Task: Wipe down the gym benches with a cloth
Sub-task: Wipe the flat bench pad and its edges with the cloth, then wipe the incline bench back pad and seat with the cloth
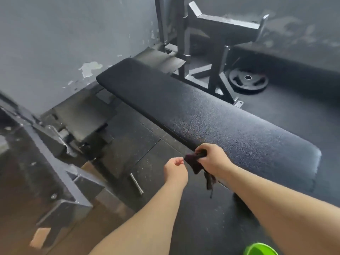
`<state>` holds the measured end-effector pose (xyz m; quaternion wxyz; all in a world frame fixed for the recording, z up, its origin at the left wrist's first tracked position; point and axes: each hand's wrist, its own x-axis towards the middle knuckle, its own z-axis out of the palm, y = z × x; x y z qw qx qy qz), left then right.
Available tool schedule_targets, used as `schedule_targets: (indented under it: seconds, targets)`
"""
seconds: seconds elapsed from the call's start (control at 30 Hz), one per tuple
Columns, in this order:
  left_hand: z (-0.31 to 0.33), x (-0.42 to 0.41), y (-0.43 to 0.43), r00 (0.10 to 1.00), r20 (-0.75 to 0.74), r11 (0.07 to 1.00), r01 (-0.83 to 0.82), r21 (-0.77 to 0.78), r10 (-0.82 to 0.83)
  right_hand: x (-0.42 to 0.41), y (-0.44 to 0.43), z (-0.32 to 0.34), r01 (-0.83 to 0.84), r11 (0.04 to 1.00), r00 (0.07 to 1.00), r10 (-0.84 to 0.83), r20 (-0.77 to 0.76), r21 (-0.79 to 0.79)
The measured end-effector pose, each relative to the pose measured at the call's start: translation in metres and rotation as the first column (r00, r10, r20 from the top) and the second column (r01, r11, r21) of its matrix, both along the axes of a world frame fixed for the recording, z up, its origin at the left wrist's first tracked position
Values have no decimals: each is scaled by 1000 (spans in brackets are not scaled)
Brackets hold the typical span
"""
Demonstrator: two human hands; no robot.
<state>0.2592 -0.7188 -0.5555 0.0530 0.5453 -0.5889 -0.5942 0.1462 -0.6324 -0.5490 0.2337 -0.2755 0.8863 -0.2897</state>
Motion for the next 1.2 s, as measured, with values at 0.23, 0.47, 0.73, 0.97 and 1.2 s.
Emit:
schedule_targets:
  seconds: [0.23, 0.47, 0.73, 0.97, 1.2]
  targets:
    - [168, 72, 14, 996, 39, 984, 68, 162, -75, 59, 35, 174, 203, 979, 886, -169, 432, -34]
    - [315, 144, 35, 909, 96, 908, 390, 154, -406, 124, 65, 322, 148, 989, 810, -111, 576, -17]
    - [408, 236, 94, 965, 138, 973, 229, -24, -223, 180, 89, 407, -199, 980, 816, 164, 554, 3]
    - [431, 382, 158, 976, 105, 979, -181, -96, 191, 304, 84, 434, -498, 867, 743, 431, 513, -8]
    - [412, 542, 221, 747, 48, 749, -661, -49, 663, 469, 91, 443, -629, 777, 568, 478, 670, -21]
